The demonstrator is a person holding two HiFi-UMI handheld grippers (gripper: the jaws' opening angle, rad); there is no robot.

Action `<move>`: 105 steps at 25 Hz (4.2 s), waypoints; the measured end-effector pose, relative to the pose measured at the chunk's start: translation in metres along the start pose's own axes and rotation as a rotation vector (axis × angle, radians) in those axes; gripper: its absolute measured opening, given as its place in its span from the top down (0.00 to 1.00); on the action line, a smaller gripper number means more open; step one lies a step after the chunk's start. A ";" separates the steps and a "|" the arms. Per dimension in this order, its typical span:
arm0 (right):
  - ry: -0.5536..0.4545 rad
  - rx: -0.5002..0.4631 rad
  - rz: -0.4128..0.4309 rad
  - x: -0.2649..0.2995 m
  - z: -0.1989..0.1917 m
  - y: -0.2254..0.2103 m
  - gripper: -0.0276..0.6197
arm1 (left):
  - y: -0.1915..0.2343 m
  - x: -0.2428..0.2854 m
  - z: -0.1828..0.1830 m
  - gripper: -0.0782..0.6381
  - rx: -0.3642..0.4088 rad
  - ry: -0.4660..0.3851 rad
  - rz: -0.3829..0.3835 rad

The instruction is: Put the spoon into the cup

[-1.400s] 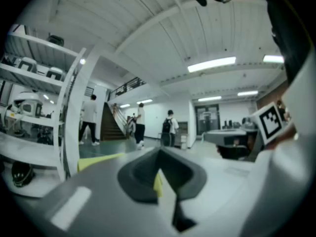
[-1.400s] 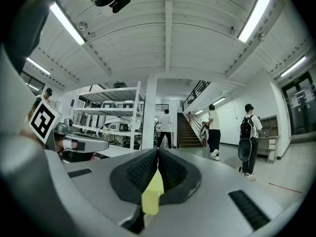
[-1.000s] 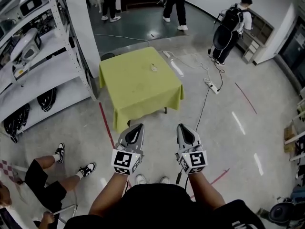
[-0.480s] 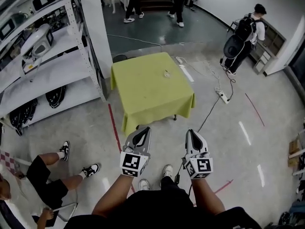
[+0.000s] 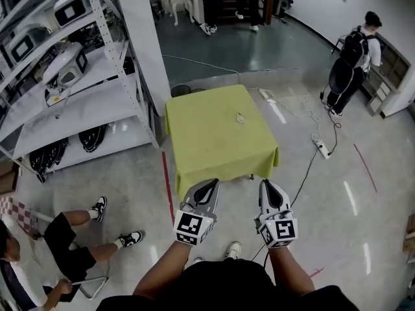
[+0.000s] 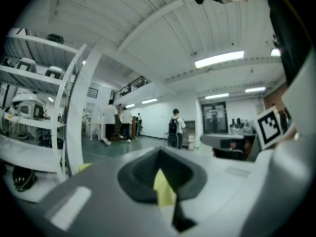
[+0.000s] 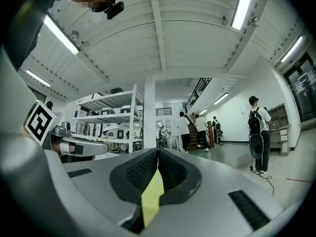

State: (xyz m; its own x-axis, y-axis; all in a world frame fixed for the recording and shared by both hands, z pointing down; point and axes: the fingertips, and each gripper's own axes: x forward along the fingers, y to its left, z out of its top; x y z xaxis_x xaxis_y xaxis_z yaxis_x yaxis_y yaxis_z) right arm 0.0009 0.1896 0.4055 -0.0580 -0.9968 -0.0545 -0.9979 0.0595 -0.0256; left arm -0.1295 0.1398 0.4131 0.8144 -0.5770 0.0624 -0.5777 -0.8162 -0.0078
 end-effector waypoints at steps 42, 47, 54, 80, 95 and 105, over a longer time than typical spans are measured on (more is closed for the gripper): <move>0.101 -0.008 0.019 0.266 -0.026 -0.130 0.94 | 0.168 0.241 -0.022 0.88 -0.022 0.059 0.067; 0.089 0.010 0.031 0.286 -0.035 -0.130 0.94 | 0.184 0.255 -0.025 0.88 -0.040 0.064 0.072; 0.046 0.053 0.087 0.322 -0.040 -0.166 0.94 | 0.190 0.294 -0.028 0.88 -0.015 0.065 0.122; 0.041 0.064 0.409 0.478 -0.057 -0.266 0.94 | 0.247 0.466 -0.034 0.88 -0.133 0.095 0.371; 0.200 0.023 0.434 0.498 -0.145 -0.239 0.94 | 0.268 0.455 -0.101 0.88 -0.175 0.160 0.383; 0.357 -0.008 0.395 0.507 -0.218 -0.237 0.94 | 0.281 0.444 -0.149 0.88 -0.205 0.229 0.386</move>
State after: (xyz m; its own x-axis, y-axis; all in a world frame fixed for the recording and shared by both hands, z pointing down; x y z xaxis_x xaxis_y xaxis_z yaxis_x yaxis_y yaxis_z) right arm 0.2022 -0.3412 0.6018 -0.4344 -0.8547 0.2844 -0.8981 0.4352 -0.0638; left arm 0.0618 -0.3409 0.5872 0.5192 -0.7958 0.3116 -0.8524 -0.5086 0.1214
